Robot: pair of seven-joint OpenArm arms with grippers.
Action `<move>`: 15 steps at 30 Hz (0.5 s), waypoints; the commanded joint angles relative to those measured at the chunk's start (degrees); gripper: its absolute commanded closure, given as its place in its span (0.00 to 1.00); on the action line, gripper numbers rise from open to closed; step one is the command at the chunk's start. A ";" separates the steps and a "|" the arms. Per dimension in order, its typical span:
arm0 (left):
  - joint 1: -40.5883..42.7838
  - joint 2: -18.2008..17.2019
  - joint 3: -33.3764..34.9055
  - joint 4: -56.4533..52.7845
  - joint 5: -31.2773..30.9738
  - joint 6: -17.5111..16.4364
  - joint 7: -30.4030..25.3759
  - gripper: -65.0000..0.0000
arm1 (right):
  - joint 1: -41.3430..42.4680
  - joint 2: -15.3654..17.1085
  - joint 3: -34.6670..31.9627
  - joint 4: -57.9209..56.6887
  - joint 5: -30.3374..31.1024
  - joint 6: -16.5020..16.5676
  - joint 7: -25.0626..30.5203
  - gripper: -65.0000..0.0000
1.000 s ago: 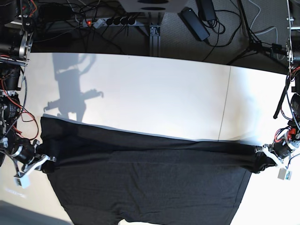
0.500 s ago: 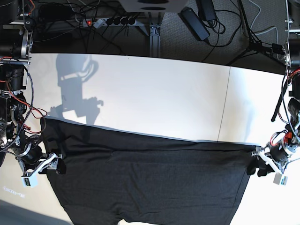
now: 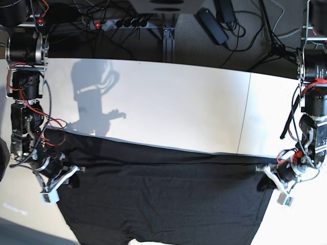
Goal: Fold the T-shirt properly
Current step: 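Lift the shirt edge with both grippers and fold it over the body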
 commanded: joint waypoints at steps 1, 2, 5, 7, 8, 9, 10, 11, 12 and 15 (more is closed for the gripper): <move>-1.18 -0.52 0.37 0.68 -0.11 2.23 -1.62 1.00 | 1.09 0.52 0.39 0.63 -0.85 3.67 1.25 1.00; -0.50 -0.52 1.16 0.68 0.22 4.31 -1.62 1.00 | 0.61 0.22 0.39 0.55 -2.29 3.67 1.25 1.00; 0.79 -0.55 2.62 0.24 1.22 8.85 -1.60 1.00 | -1.25 -0.09 0.39 -1.40 -4.48 3.61 1.79 1.00; 0.85 -0.50 2.71 -0.85 1.16 8.81 -1.38 1.00 | -2.54 -0.15 0.39 -3.72 -4.44 3.50 2.56 1.00; 0.83 -0.55 2.71 -1.31 1.16 8.81 -1.38 1.00 | -3.13 -0.13 0.39 -4.81 -4.44 3.50 2.95 1.00; 0.83 -0.57 2.71 -1.66 1.18 8.81 -1.36 1.00 | -3.82 -0.07 0.39 -5.88 -4.46 3.48 3.34 1.00; 0.83 -0.57 2.71 -2.08 1.18 8.81 -1.11 1.00 | -4.46 0.02 0.39 -6.86 -4.42 3.48 3.80 1.00; 0.83 -0.55 2.71 -2.47 1.18 8.81 -0.70 1.00 | -5.09 0.02 0.39 -7.67 -4.39 3.48 3.93 1.00; 0.83 -0.52 2.71 -2.78 1.18 8.81 -0.07 1.00 | -5.75 0.04 0.39 -8.35 -4.37 3.48 3.89 1.00; 0.85 -0.39 2.71 -3.02 1.22 8.79 2.54 1.00 | -7.76 0.04 0.39 -8.55 -3.89 3.48 3.89 1.00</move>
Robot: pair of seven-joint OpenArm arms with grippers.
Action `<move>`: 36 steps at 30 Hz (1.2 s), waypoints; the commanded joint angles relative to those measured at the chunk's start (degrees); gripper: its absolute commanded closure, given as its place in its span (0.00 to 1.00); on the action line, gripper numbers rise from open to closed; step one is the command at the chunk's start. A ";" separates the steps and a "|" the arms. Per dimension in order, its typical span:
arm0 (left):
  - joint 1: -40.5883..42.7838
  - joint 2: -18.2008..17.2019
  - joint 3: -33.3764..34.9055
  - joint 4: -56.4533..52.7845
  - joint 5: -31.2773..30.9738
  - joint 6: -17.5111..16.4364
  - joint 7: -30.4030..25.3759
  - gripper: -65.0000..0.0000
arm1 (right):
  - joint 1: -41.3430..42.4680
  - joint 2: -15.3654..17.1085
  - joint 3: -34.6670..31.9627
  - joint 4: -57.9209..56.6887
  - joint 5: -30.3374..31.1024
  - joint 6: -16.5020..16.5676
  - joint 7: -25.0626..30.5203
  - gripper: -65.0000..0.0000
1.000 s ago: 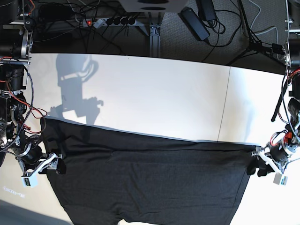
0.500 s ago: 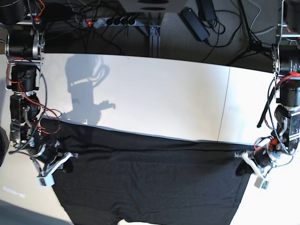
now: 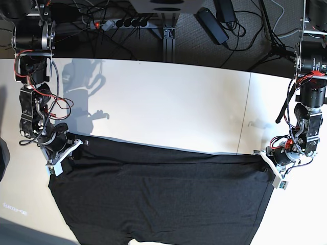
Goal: Fold the T-shirt properly
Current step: 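Lift the shirt edge with both grippers and fold it over the body, then lower the folded edge onto the shirt and release both grippers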
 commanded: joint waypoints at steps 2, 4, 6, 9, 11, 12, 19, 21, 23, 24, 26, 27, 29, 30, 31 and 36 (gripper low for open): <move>-1.40 -0.74 -0.24 0.44 0.24 0.68 1.29 1.00 | -0.83 0.81 0.00 -0.07 -0.72 3.58 -3.87 1.00; -1.40 -0.74 -0.26 0.44 0.68 0.68 1.16 1.00 | -1.42 0.81 0.00 0.07 0.63 3.58 -3.89 1.00; -1.38 -0.85 -0.26 0.44 0.68 0.46 0.90 1.00 | -2.01 0.79 0.00 0.63 1.40 3.61 -4.24 1.00; -1.36 -1.16 -0.26 0.46 0.59 -3.89 0.85 1.00 | -2.03 0.81 0.00 1.16 3.32 3.61 -7.76 1.00; -1.01 -1.40 -0.26 0.63 0.33 -5.84 0.85 1.00 | -2.08 0.81 0.07 2.01 4.76 3.61 -11.17 1.00; -0.74 -1.60 -0.26 0.76 -0.09 -6.03 0.85 1.00 | -2.23 0.83 0.09 2.58 5.42 3.61 -13.09 1.00; 3.56 -4.09 -0.39 3.96 -3.08 -6.45 0.87 1.00 | -8.94 0.96 4.48 13.11 9.55 3.63 -16.35 1.00; 5.20 -4.90 -0.42 5.42 -3.13 -6.45 0.83 1.00 | -11.63 0.94 6.43 16.55 9.94 3.63 -16.37 1.00; 6.93 -5.84 -0.42 7.19 -3.32 -6.45 0.83 1.00 | -14.47 0.94 8.07 19.80 9.97 3.65 -16.39 1.00; 7.80 -6.25 -0.42 8.20 -3.54 -6.47 0.85 1.00 | -16.00 0.96 8.79 21.35 9.97 3.67 -16.39 1.00; 9.62 -7.19 -0.42 10.32 -4.15 -6.45 0.94 1.00 | -18.82 0.96 9.84 24.15 10.16 3.67 -16.39 1.00; 10.58 -7.67 -0.42 11.50 -4.68 -6.45 1.07 1.00 | -20.20 0.96 10.14 25.40 10.51 3.69 -16.41 1.00; 12.74 -8.48 -0.42 14.08 -5.05 -6.45 1.14 1.00 | -22.84 0.96 10.36 27.63 10.80 3.69 -16.41 1.00; 13.86 -8.70 -0.44 15.47 -5.03 -6.45 1.29 1.00 | -24.09 0.96 10.36 28.63 10.75 3.69 -16.39 1.00; 15.08 -8.87 -0.59 16.87 -5.01 -6.45 1.73 1.00 | -25.29 0.96 10.38 29.57 10.75 3.69 -16.44 1.00; 22.49 -8.81 -4.90 24.57 -5.49 -6.43 3.65 1.00 | -31.43 0.96 10.40 34.32 10.75 3.72 -16.41 1.00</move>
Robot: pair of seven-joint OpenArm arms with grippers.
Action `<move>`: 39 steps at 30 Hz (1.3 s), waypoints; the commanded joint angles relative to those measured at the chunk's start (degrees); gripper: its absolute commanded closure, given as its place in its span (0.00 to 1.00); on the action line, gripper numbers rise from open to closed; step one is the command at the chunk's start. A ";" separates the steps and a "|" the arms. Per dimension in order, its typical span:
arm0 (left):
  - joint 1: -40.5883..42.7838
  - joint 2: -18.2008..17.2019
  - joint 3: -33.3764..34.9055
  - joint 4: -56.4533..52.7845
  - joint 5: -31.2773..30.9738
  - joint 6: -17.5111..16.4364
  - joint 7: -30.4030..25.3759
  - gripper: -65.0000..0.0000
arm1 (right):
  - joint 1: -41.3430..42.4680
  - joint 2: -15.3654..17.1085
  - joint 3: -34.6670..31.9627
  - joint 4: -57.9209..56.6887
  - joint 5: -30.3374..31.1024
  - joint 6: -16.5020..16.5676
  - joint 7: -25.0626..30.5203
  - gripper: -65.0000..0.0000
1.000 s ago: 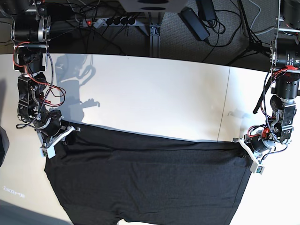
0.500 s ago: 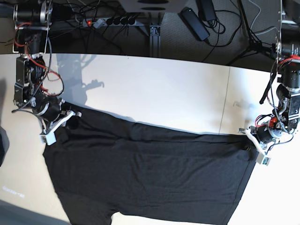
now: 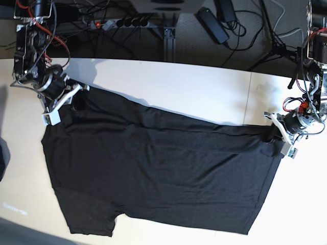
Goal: Fold the T-shirt properly
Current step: 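Lower the folded edge onto the shirt and release both grippers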
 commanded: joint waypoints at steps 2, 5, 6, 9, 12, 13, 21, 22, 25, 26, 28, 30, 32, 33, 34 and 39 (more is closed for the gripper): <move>2.62 -0.96 -2.54 3.08 0.61 -0.63 1.36 1.00 | -2.36 0.76 0.26 2.19 -1.07 3.34 -2.19 1.00; 7.21 -0.96 -6.36 6.58 0.61 -0.63 1.81 1.00 | -5.22 0.79 0.33 4.87 -1.03 3.34 -2.19 1.00; 8.76 -0.96 -7.61 7.63 0.61 -0.63 1.79 1.00 | -6.03 0.79 0.37 5.60 -1.05 3.34 -2.16 1.00; 13.00 -0.96 -10.82 10.29 0.55 -0.61 1.79 1.00 | -7.91 1.01 0.48 7.30 -1.05 3.34 -2.16 1.00; 16.48 -0.94 -13.00 12.74 0.26 -0.63 1.77 1.00 | -9.01 1.92 0.50 8.33 -1.05 3.37 -2.19 1.00; 17.44 -0.94 -13.60 13.49 0.22 -0.61 1.77 1.00 | -9.20 2.32 0.50 8.41 -1.05 3.39 -2.16 1.00; 23.02 -0.76 -16.87 19.23 -0.17 -0.61 1.77 1.00 | -9.60 6.64 0.79 8.44 -1.03 3.37 -2.16 1.00; 23.54 -0.57 -17.00 19.93 -0.15 -0.61 1.79 1.00 | -9.60 7.26 0.83 8.44 -1.05 3.37 -2.16 1.00; 24.76 0.13 -17.07 21.59 -0.13 -0.61 1.79 1.00 | -9.57 9.27 0.85 8.44 -1.01 3.37 -2.14 1.00; 25.03 0.44 -17.18 21.92 -0.15 -0.61 1.77 1.00 | -9.57 9.90 0.85 8.44 -1.03 3.34 -2.14 1.00; 25.03 1.11 -17.22 22.16 -0.13 -0.61 1.77 1.00 | -9.53 10.93 0.85 8.44 -0.98 3.23 -2.05 1.00; 24.96 1.62 -17.70 22.21 -0.22 -0.59 1.62 1.00 | -9.55 11.52 0.85 8.44 -0.57 3.21 -1.90 1.00; 24.98 2.10 -18.93 22.75 -0.24 -0.57 1.55 1.00 | -9.53 11.80 0.85 8.44 -0.44 3.21 -1.90 1.00; 25.00 2.08 -19.63 23.23 -0.46 -0.57 1.55 1.00 | -9.53 11.89 0.85 8.44 -0.44 3.21 -1.86 1.00; 25.00 2.05 -20.48 23.80 -0.98 -0.46 1.57 1.00 | -9.51 11.89 0.85 8.44 -0.46 3.21 -1.66 1.00; 24.98 2.01 -27.85 28.72 -4.46 2.23 3.26 1.00 | -9.55 11.87 0.85 8.44 -0.44 3.21 -1.66 1.00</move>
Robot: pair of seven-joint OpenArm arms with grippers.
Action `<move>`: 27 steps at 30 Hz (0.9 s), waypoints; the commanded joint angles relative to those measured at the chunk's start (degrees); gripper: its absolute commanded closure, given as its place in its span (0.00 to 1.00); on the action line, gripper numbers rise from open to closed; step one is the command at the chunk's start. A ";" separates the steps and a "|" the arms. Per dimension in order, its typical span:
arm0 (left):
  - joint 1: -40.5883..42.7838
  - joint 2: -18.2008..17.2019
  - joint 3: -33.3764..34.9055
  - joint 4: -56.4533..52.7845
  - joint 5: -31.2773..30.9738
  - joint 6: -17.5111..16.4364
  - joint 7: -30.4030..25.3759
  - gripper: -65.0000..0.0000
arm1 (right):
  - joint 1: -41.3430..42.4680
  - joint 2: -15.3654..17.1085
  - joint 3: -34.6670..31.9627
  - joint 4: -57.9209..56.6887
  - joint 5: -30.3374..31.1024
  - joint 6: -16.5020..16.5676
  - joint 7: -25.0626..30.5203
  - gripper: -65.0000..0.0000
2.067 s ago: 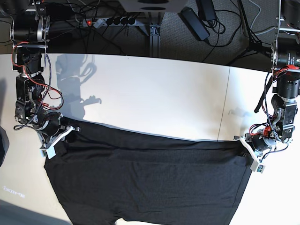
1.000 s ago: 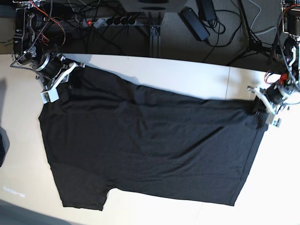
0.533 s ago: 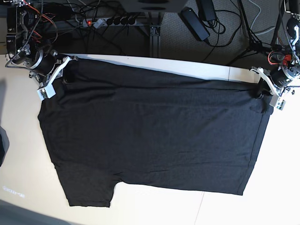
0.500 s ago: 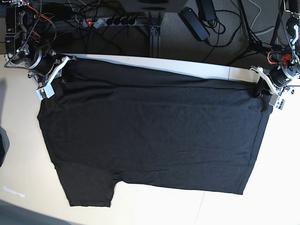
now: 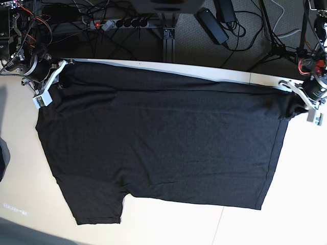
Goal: Fold the T-shirt properly
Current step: 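Lower the folded edge onto the shirt and release both grippers, then grasp the shirt's folded edge again with both grippers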
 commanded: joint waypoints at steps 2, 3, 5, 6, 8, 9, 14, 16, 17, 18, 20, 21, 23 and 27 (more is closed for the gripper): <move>-0.44 -1.49 -3.21 2.67 -2.25 0.90 -1.38 0.96 | 0.00 1.22 0.63 0.55 0.00 3.19 0.33 1.00; -0.68 -1.79 -4.02 2.99 -3.06 0.94 -1.33 0.87 | 0.00 1.20 0.63 0.55 0.00 3.19 0.35 1.00; -2.08 -2.62 -4.31 2.99 -3.89 2.71 -0.46 0.65 | 0.02 1.22 0.63 0.55 0.00 3.19 1.07 1.00; -3.10 -2.78 -4.22 2.95 -3.89 3.61 -0.15 0.55 | 0.00 1.25 0.63 0.52 -0.02 3.19 1.64 1.00; -5.51 -3.04 -3.39 2.80 -3.87 3.69 -0.24 0.47 | 0.00 1.22 0.63 0.52 -0.04 3.19 1.79 1.00; -6.93 -3.04 -2.80 2.51 -3.87 3.69 -0.24 0.47 | -0.02 1.22 0.63 0.52 -0.04 3.19 1.77 1.00; -15.58 -3.41 3.52 -6.05 -3.39 3.72 -0.13 0.47 | 0.00 1.22 0.63 0.48 -0.24 3.19 1.77 1.00; -20.15 -3.34 6.56 -12.57 -3.45 3.74 -0.13 0.47 | -0.02 1.22 0.63 0.46 -0.24 3.19 1.79 1.00; -22.71 -3.32 8.17 -16.15 -3.45 3.76 -0.35 0.47 | -0.02 1.22 0.63 0.44 -0.24 3.19 1.77 1.00; -25.38 -3.30 9.70 -19.82 -3.45 3.76 -0.76 0.47 | -0.02 1.22 0.63 0.35 -0.24 3.19 1.77 1.00; -30.97 -3.13 12.48 -27.63 -3.43 3.74 -1.11 0.47 | -0.04 1.22 0.63 0.17 -0.24 3.19 1.77 1.00; -33.81 -2.95 13.62 -31.65 -3.43 3.74 -1.16 0.47 | -0.04 1.22 0.63 0.15 -0.24 3.21 1.77 1.00; -39.12 -2.36 15.19 -39.80 -3.56 3.72 -1.16 0.47 | -0.04 1.22 0.63 0.15 -0.24 3.19 1.75 1.00; -47.80 -0.92 15.91 -54.38 -4.81 3.61 -1.09 0.47 | -0.04 1.22 0.63 0.15 -0.22 3.19 1.75 1.00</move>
